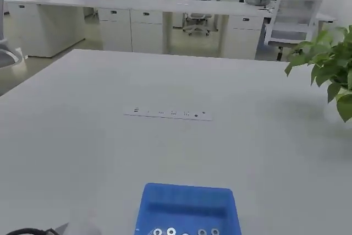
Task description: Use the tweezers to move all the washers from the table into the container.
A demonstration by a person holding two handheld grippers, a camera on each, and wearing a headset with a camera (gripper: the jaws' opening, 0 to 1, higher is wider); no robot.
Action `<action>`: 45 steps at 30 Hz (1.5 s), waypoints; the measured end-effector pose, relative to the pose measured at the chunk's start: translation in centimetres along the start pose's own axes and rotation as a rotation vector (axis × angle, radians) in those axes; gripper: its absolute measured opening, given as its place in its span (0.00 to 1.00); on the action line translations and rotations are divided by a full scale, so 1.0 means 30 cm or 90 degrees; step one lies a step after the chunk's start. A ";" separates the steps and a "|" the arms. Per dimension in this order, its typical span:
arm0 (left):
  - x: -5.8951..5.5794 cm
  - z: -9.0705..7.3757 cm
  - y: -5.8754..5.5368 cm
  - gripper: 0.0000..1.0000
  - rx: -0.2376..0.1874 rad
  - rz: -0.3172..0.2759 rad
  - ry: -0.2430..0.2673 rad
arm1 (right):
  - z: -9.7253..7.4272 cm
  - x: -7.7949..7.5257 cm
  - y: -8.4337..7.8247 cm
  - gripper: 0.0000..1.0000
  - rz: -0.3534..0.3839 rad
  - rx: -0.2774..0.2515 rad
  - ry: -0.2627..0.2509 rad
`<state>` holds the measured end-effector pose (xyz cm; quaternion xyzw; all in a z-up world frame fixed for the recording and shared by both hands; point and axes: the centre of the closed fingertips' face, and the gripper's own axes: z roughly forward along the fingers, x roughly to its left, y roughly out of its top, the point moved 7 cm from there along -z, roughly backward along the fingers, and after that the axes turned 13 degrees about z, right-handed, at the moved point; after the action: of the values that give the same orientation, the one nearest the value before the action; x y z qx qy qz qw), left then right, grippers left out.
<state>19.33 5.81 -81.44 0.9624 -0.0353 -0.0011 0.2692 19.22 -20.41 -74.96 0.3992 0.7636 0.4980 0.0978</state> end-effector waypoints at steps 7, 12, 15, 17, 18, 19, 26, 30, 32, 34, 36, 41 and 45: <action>-0.003 0.015 -0.004 0.00 0.010 0.009 -0.004 | -0.027 -0.004 -0.001 0.80 0.009 -0.001 -0.020; -0.006 0.019 -0.009 0.00 0.023 0.007 0.005 | -0.038 -0.004 0.008 0.80 0.021 -0.031 -0.031; -0.011 0.019 -0.009 0.00 0.020 -0.017 0.014 | -0.038 -0.019 0.013 0.80 0.030 -0.046 -0.034; -0.031 0.017 -0.008 0.03 0.001 -0.067 0.019 | -0.035 -0.027 0.012 0.80 0.032 -0.052 -0.039; -0.045 0.015 0.002 0.05 -0.033 -0.094 0.021 | -0.033 -0.032 0.008 0.81 0.032 -0.051 -0.041; -0.053 0.011 0.007 0.09 -0.053 -0.110 0.025 | -0.031 -0.037 0.004 0.82 0.033 -0.051 -0.047; -0.110 -0.067 -0.004 0.29 -0.154 -0.234 0.116 | -0.022 -0.031 -0.001 0.83 0.029 -0.051 -0.043; -0.131 -0.137 -0.006 0.42 -0.219 -0.310 0.197 | -0.018 -0.034 -0.009 0.83 0.022 -0.046 -0.039; -0.134 -0.178 0.006 0.53 -0.265 -0.354 0.238 | -0.019 -0.037 -0.011 0.83 0.021 -0.048 -0.038; -0.131 -0.216 0.021 0.63 -0.318 -0.382 0.281 | -0.021 -0.042 -0.015 0.83 0.023 -0.049 -0.037; -0.127 -0.261 0.036 0.66 -0.381 -0.414 0.329 | -0.023 -0.038 -0.013 0.83 0.026 -0.053 -0.035; -0.108 -0.346 0.042 0.80 -0.450 -0.426 0.495 | -0.025 -0.024 -0.002 0.83 0.022 -0.065 -0.031; -0.103 -0.386 0.057 0.96 -0.457 -0.410 0.603 | -0.030 -0.014 0.008 0.84 0.010 -0.075 -0.033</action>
<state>16.38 10.56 -70.69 0.6724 0.3780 0.3293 0.5446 19.13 -21.26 -74.42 0.4112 0.7273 0.5323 0.1367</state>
